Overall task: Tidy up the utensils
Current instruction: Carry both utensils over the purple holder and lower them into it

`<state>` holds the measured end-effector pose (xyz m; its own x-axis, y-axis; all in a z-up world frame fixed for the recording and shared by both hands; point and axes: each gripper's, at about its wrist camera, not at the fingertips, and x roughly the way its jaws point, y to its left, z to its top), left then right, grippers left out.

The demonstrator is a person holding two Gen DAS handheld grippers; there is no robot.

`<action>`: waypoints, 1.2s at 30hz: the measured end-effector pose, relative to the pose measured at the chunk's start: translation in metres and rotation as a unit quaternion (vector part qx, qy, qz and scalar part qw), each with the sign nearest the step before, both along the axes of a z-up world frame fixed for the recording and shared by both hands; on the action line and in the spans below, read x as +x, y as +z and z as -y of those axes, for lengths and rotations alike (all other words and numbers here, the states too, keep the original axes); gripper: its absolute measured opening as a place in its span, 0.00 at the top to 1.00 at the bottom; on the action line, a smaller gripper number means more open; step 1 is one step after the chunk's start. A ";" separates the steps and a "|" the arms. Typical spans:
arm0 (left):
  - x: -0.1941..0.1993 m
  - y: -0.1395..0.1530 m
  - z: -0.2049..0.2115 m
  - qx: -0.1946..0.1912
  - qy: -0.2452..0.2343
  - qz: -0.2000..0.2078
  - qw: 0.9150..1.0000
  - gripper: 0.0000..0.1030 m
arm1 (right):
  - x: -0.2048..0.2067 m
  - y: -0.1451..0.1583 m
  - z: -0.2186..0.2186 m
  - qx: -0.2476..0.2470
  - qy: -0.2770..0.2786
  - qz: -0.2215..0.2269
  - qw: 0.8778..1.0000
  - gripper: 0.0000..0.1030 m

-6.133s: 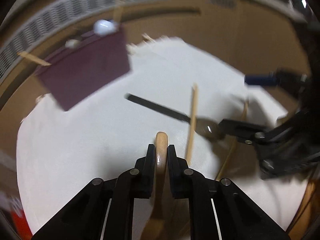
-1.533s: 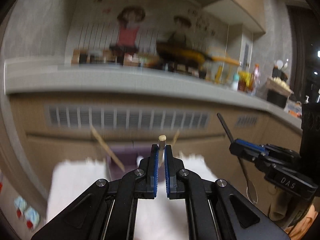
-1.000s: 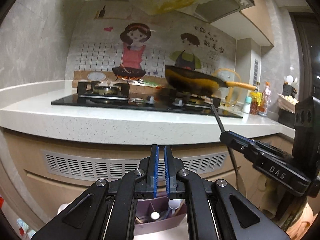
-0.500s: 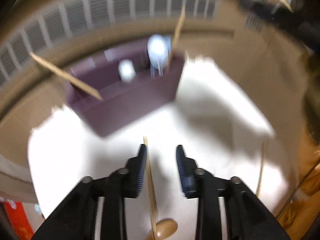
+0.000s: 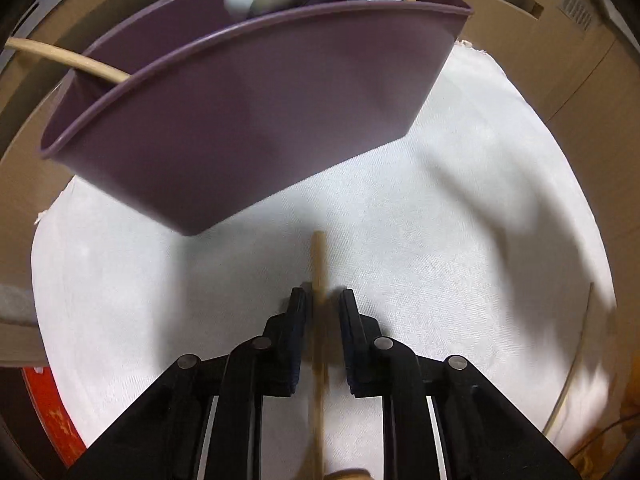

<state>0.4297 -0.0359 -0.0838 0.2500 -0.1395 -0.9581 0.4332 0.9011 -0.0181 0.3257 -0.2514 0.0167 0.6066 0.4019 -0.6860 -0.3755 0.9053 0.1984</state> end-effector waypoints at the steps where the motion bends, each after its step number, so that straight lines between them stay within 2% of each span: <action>1: 0.003 0.000 0.000 0.001 0.001 -0.004 1.000 0.84 | -0.002 -0.008 -0.001 -0.006 0.003 -0.011 1.000 0.89; 3: 0.002 -0.001 0.000 0.001 0.006 -0.010 1.000 0.86 | -0.004 -0.018 -0.002 -0.014 0.005 -0.024 1.000 0.89; 4: 0.001 0.000 0.001 0.004 0.005 -0.007 1.000 0.93 | -0.004 -0.024 -0.002 -0.017 0.005 -0.030 0.999 0.89; 5: -0.002 0.000 0.005 0.009 0.004 0.000 1.000 0.95 | -0.004 -0.027 -0.001 -0.016 0.004 -0.034 0.999 0.89; 7: -0.014 0.005 0.008 0.004 0.008 0.024 1.000 0.95 | -0.004 -0.032 0.001 -0.012 0.000 -0.040 0.999 0.89; 10: -0.036 0.025 0.002 -0.038 0.023 0.077 0.996 0.95 | -0.006 -0.034 0.004 -0.011 -0.004 -0.040 0.999 0.89; 12: -0.053 0.044 -0.008 -0.084 0.041 0.106 0.990 0.95 | -0.007 -0.033 0.003 -0.017 -0.006 -0.038 0.999 0.89; 15: -0.077 0.068 -0.021 -0.133 0.059 0.137 0.980 0.95 | -0.008 -0.041 0.000 -0.028 -0.005 -0.046 0.999 0.89; 17: -0.090 0.086 -0.028 -0.150 0.061 0.163 0.973 0.95 | -0.008 -0.045 -0.002 -0.025 -0.004 -0.057 0.998 0.89; 19: -0.102 0.111 -0.037 -0.177 0.065 0.193 0.963 0.95 | -0.009 -0.042 -0.001 -0.011 -0.005 -0.058 0.998 0.89; 21: -0.109 0.138 -0.046 -0.200 0.069 0.229 0.950 0.95 | -0.010 -0.030 0.001 0.001 -0.011 -0.044 0.999 0.89; 23: -0.108 0.162 -0.056 -0.212 0.073 0.260 0.939 0.95 | -0.009 -0.005 0.001 0.017 -0.020 -0.011 1.000 0.89; 25: -0.101 0.191 -0.066 -0.231 0.078 0.295 0.924 0.95 | -0.005 0.024 0.001 0.031 -0.027 0.030 0.999 0.89; 26: -0.100 0.205 -0.068 -0.240 0.080 0.313 0.916 0.95 | -0.004 0.045 -0.001 0.039 -0.030 0.064 0.997 0.89; 27: -0.098 0.224 -0.068 -0.251 0.084 0.340 0.902 0.95 | -0.002 0.063 -0.002 0.046 -0.032 0.093 0.994 0.89; 28: -0.096 0.235 -0.069 -0.257 0.084 0.360 0.893 0.95 | 0.000 0.081 -0.004 0.055 -0.035 0.121 0.990 0.89; 30: -0.095 0.259 -0.072 -0.264 0.090 0.409 0.869 0.94 | 0.003 0.117 -0.008 0.074 -0.043 0.185 0.979 0.89; 32: -0.087 0.272 -0.072 -0.270 0.098 0.448 0.847 0.94 | 0.003 0.144 -0.018 0.071 -0.056 0.265 0.960 0.89; 34: -0.077 0.275 -0.075 -0.271 0.109 0.479 0.828 0.94 | 0.004 0.154 -0.027 0.060 -0.073 0.319 0.943 0.89; 36: -0.068 0.271 -0.078 -0.267 0.119 0.508 0.810 0.95 | 0.011 0.156 -0.035 0.059 -0.081 0.345 0.933 0.89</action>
<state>0.3618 0.0419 0.1872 0.9526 -0.2982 -0.0599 0.2840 0.9426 -0.1757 0.3369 -0.2166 0.1729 0.9472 0.3137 -0.0659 -0.3099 0.9487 0.0621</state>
